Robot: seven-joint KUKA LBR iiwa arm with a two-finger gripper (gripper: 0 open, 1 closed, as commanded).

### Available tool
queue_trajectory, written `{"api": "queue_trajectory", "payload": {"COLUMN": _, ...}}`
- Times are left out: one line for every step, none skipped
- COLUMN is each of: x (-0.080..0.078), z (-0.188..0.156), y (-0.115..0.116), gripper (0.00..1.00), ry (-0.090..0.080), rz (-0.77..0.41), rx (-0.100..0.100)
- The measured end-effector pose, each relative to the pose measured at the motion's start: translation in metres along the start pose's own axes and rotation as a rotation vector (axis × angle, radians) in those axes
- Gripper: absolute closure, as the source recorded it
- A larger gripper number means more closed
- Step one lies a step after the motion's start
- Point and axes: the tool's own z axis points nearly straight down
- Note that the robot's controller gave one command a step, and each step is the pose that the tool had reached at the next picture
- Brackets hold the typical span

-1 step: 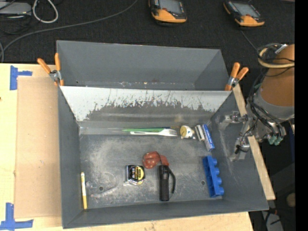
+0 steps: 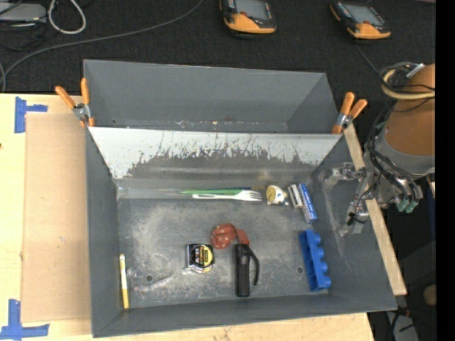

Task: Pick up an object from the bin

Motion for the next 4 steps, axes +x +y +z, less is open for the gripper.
{"api": "queue_trajectory", "payload": {"x": 0.016, "z": 0.039, "y": -0.006, "gripper": 0.0, "ry": -0.001, "rz": -0.372, "rx": -0.001}}
{"api": "queue_trajectory", "payload": {"x": 0.023, "z": 0.076, "y": -0.021, "gripper": 0.0, "ry": 0.001, "rz": -0.538, "rx": -0.002}}
{"api": "queue_trajectory", "payload": {"x": 0.039, "z": 0.119, "y": -0.006, "gripper": 0.0, "ry": 0.001, "rz": -1.051, "rx": -0.005}}
{"api": "queue_trajectory", "payload": {"x": 0.016, "z": 0.162, "y": -0.014, "gripper": 0.0, "ry": -0.006, "rz": -1.045, "rx": -0.019}}
